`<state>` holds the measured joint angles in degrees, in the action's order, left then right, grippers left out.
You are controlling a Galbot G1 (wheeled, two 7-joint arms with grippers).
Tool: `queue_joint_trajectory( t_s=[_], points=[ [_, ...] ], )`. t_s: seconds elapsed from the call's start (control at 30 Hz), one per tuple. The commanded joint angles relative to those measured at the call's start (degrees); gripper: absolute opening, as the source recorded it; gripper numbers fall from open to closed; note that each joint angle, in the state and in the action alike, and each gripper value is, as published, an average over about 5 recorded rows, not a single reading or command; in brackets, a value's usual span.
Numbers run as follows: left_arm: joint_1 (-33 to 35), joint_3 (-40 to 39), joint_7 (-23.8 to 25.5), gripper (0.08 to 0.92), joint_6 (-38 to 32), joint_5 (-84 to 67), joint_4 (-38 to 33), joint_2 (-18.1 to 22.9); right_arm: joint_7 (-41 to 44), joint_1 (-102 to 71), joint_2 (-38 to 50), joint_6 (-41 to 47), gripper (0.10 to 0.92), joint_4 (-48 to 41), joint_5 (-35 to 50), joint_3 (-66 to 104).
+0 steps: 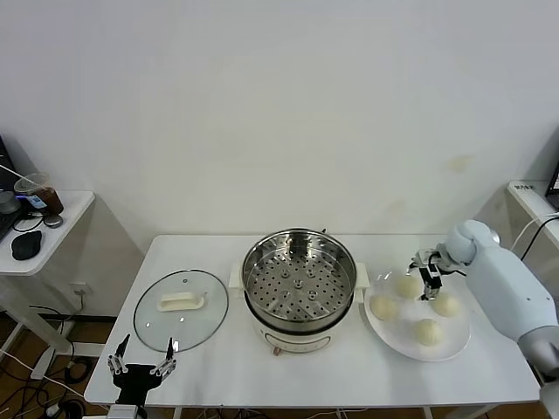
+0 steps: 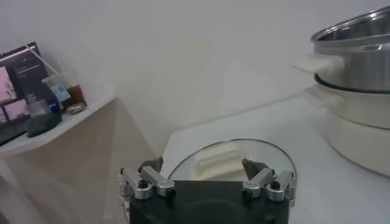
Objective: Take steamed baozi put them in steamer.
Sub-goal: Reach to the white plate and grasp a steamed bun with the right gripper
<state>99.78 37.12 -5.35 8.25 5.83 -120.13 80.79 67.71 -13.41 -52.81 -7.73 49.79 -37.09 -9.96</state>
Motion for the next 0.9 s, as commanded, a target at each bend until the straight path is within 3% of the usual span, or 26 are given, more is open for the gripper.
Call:
queue_joint_trajectory(
  t_s=[0.03,0.47,0.9],
  points=[
    [0.12,0.04,-0.08,0.823,0.30,0.18,0.14,0.32,-0.74,0.81,-2.22,-0.85,0.823,-2.85,-2.49,0.23],
    [0.22,0.07,-0.06,0.823,0.51,0.12,-0.26,0.46,-1.26,0.17,-2.60,-0.54,0.801,-3.04,-2.84,0.97],
    [0.17,-0.21,-0.16,0.823,0.67,0.12,-0.64,0.87,-1.23,0.25,-2.01,0.02,0.589,-2.93,-1.21,1.72]
  ],
)
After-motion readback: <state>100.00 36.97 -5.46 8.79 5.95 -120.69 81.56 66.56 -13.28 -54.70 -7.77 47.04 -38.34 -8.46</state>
